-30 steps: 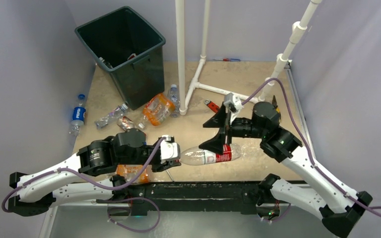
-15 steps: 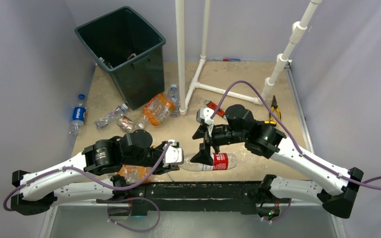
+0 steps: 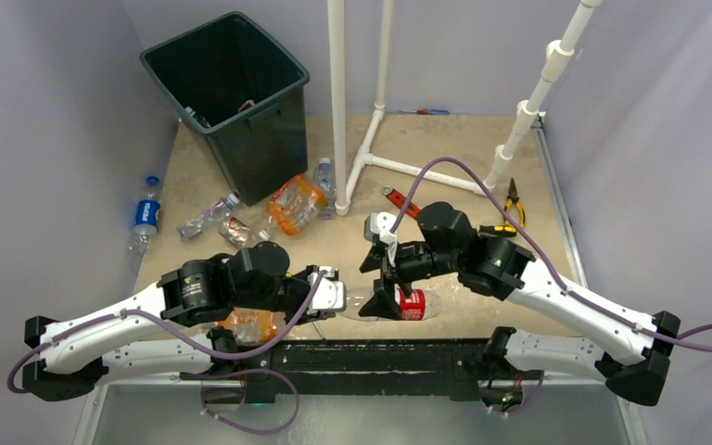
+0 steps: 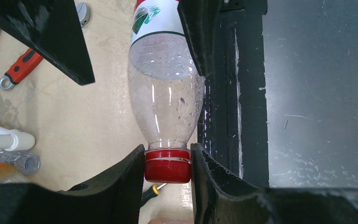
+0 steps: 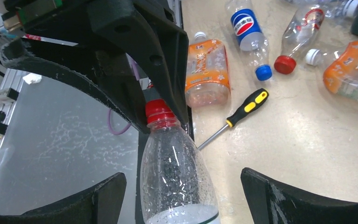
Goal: Put the plastic bottles in the bin
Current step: Place the plastic bottle in the trash bin.
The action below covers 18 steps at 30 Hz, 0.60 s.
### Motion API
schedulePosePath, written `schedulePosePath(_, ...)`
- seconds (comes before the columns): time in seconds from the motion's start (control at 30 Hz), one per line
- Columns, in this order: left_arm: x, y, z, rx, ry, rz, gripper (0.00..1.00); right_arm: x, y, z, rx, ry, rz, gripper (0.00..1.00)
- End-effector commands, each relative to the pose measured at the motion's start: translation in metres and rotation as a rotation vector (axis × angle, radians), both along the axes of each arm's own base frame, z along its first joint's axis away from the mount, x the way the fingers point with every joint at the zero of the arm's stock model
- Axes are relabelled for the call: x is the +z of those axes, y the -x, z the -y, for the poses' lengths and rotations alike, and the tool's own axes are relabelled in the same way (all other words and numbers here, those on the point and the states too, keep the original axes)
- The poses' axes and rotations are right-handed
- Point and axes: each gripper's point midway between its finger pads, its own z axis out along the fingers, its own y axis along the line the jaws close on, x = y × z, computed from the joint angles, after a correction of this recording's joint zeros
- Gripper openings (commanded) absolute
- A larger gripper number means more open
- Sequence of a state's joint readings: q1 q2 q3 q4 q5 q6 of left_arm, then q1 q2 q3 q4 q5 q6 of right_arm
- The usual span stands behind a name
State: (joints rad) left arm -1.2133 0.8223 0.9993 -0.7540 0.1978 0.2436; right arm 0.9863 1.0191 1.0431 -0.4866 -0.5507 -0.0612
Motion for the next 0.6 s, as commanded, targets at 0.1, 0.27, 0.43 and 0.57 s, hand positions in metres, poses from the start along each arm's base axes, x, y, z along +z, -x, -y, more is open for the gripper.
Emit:
schedulePosePath(0.1, 0.026, -0.006, 0.005, -0.022, 0.043, 0.074, 0.00, 0.005, 0.018, -0.013, 0.086, -0.033, -0.009, 0.97)
schedulePosePath(0.27, 0.035, -0.012, 0.003, -0.006, 0.036, 0.112, 0.00, -0.014, 0.023, -0.017, 0.081, 0.047, -0.032, 0.96)
schedulePosePath(0.43, 0.044, -0.016, 0.002, -0.007, 0.054, 0.154, 0.00, -0.019, 0.017, -0.018, 0.046, 0.058, -0.010, 0.95)
schedulePosePath(0.57, 0.046, -0.014, 0.002, -0.016, 0.051, 0.146, 0.00, -0.020, 0.009, -0.016, 0.005, 0.069, 0.009, 0.95)
